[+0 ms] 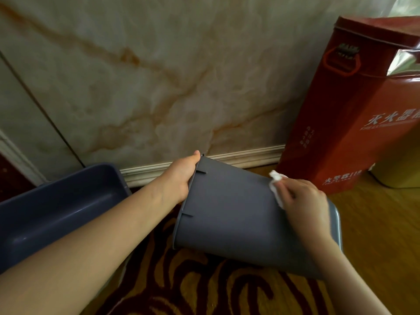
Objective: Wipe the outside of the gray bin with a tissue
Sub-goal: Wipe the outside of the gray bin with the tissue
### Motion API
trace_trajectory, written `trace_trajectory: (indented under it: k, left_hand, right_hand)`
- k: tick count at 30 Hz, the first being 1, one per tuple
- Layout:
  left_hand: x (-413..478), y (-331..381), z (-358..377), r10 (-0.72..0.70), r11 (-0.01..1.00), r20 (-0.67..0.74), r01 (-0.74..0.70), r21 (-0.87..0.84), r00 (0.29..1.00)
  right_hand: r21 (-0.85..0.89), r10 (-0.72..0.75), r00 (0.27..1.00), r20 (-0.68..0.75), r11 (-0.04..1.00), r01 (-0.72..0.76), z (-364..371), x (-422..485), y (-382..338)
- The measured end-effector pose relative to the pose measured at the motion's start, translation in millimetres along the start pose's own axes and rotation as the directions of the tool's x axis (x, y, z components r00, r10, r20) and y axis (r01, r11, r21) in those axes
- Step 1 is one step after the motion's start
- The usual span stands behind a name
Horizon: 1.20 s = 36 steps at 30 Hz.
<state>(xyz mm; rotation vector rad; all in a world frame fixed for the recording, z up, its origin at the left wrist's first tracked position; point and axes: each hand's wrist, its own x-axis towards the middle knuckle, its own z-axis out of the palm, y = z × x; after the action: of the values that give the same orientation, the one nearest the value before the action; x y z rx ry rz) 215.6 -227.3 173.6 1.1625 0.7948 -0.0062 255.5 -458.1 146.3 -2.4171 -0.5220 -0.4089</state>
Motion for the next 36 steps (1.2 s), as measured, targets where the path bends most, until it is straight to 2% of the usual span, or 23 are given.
trace_trajectory:
  k: [3,5,8,10,13,16,19,21,23,26,29,31,33,36]
  left_hand:
    - [0,0,0,0.014,1.0,0.015,-0.014,-0.009,1.0]
    - [-1,0,1,0.016,1.0,0.046,-0.015,-0.021,0.999]
    - [-5,-2,4,0.027,0.998,0.098,-0.022,-0.051,0.995]
    - [-6,-3,5,0.049,0.996,0.12,-0.04,-0.077,0.992]
    - [-8,-3,3,0.052,0.995,0.108,-0.043,-0.088,0.993]
    - [-9,-4,2,-0.008,0.995,0.113,0.019,-0.102,0.994]
    - [-12,-3,3,-0.024,0.995,0.094,0.033,-0.097,0.995]
    - [-13,-2,3,-0.036,0.994,0.096,0.045,-0.096,0.995]
    - [-14,-2,3,-0.058,0.995,0.122,0.067,-0.071,0.991]
    - [-14,-2,4,-0.043,0.997,0.112,0.051,-0.066,0.993]
    - [-12,-4,3,-0.003,0.997,0.099,0.01,-0.074,0.995]
    - [-10,-6,3,0.017,0.996,0.123,-0.006,-0.087,0.992]
    - [-10,-7,3,0.05,0.991,0.168,-0.029,-0.127,0.985]
    - [-12,-9,5,0.12,0.981,0.211,-0.084,-0.173,0.97]
  right_hand:
    - [-0.036,0.127,0.992,-0.011,0.991,-0.128,-12,0,10]
    - [0.003,0.113,0.991,-0.068,0.994,-0.113,-11,4,-9]
    - [0.128,-0.136,0.988,-0.067,0.981,0.144,6,6,-65]
    - [0.137,-0.286,0.958,-0.012,0.949,0.285,23,1,-96]
    - [0.04,-0.337,0.941,0.03,0.941,0.336,38,-11,-109]
    - [-0.179,-0.374,0.911,0.174,0.898,0.403,48,-29,-101]
    - [-0.192,-0.435,0.874,0.218,0.859,0.475,49,-35,-96]
    - [-0.239,-0.517,0.819,0.25,0.786,0.57,39,-31,-96]
    - [-0.222,-0.591,0.78,0.206,0.748,0.626,29,-28,-88]
    - [0.019,-0.562,0.825,0.059,0.827,0.562,23,-33,-67]
    - [0.135,-0.361,0.929,-0.078,0.92,0.368,20,-28,-56]
    - [0.177,-0.282,0.949,-0.14,0.936,0.304,21,-14,-61]
    - [0.199,-0.308,0.949,-0.073,0.927,0.317,26,3,-79]
    - [0.134,-0.34,0.913,0.225,0.939,0.317,42,20,-99]
